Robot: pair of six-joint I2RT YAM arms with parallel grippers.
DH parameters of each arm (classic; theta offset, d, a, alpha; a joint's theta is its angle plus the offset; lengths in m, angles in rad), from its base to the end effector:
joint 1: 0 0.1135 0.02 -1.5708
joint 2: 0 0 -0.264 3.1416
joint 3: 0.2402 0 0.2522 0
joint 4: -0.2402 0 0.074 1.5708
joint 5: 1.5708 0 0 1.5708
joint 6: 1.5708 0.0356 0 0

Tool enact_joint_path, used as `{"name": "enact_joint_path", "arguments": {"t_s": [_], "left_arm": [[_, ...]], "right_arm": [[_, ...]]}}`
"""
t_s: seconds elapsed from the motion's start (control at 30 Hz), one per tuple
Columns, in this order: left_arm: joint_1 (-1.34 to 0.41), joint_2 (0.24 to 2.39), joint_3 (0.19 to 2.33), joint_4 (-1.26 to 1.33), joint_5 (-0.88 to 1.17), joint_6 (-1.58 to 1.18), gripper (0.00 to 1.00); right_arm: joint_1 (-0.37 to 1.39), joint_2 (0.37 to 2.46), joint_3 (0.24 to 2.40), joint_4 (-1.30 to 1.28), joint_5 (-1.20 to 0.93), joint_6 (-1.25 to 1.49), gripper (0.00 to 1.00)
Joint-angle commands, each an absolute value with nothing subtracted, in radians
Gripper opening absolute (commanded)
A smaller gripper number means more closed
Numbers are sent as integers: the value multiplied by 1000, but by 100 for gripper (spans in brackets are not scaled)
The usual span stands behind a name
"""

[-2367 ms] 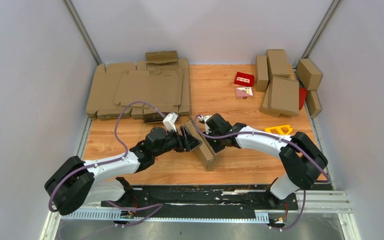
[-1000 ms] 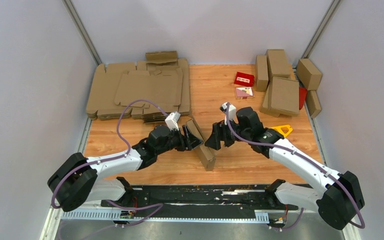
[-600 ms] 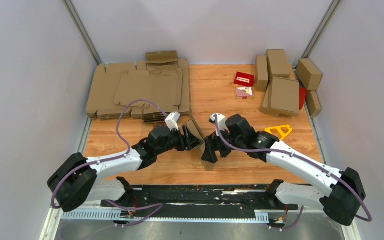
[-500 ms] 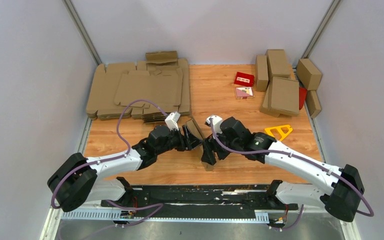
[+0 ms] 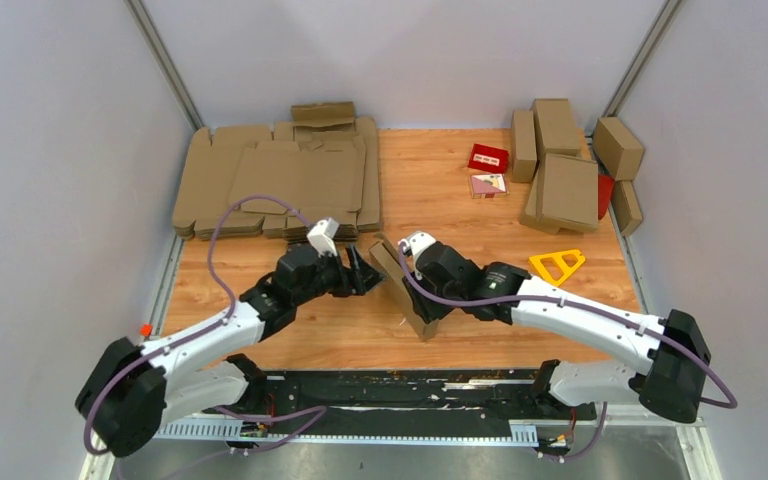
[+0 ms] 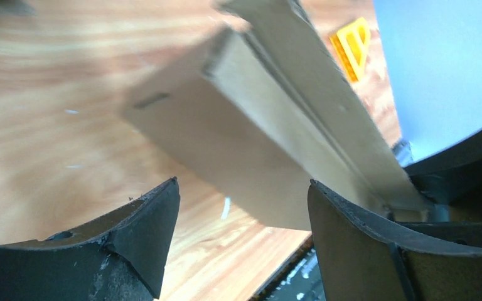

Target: Fold the paper box

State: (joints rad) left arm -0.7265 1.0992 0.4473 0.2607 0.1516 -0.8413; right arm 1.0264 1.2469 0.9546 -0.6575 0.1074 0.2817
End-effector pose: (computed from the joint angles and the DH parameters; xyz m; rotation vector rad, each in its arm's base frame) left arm 0.1699 -0.1582 0.2061 -0.0142 2.1510 -1.1306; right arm 0.1335 0.2132 0.2617 -0.8895 2.3989 0.3903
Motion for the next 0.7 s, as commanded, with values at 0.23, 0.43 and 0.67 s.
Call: {"name": "enact_joint_path", "arguments": {"t_s": [0.23,0.43,0.67], "left_arm": [[-526,834,557,-60,110,-578,84],[-526,917,524,223,289,-538,78],[-526,962,543,288,360,-448,79]], "right_arm": [[1009,1066,925,-799,18,211,27],[1008,1034,908,-807,-98,190,29],[1008,1079,878,-718,-84,176,29]]}}
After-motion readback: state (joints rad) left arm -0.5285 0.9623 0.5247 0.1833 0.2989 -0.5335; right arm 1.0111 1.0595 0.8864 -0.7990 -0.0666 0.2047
